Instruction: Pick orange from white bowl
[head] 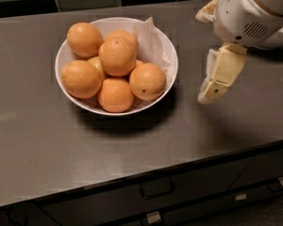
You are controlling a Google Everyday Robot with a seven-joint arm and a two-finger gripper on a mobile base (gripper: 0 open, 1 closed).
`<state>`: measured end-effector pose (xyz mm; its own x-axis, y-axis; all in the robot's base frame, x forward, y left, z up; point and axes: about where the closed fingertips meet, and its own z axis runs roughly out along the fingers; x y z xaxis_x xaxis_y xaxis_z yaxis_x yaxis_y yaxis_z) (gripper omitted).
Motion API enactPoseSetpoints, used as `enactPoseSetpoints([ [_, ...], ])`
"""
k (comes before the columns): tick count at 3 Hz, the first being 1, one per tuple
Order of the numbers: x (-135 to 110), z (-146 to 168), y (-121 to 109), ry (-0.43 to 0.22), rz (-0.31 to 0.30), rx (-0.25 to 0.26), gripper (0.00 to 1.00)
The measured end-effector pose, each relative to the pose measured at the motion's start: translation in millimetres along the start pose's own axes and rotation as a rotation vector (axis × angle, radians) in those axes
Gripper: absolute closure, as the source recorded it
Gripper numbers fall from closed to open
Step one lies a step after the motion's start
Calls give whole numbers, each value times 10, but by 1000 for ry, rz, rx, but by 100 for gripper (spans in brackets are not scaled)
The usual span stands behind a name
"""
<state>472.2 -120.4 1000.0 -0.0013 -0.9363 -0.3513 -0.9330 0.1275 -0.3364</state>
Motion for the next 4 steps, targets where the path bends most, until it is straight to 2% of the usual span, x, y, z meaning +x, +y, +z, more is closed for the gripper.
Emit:
enactPoseSetpoints([
  [1, 0, 0, 0, 0, 0, 0, 0],
  [3, -78, 265, -99, -48, 46, 8, 3],
  [4, -152, 456, -131, -74, 59, -20, 4],
])
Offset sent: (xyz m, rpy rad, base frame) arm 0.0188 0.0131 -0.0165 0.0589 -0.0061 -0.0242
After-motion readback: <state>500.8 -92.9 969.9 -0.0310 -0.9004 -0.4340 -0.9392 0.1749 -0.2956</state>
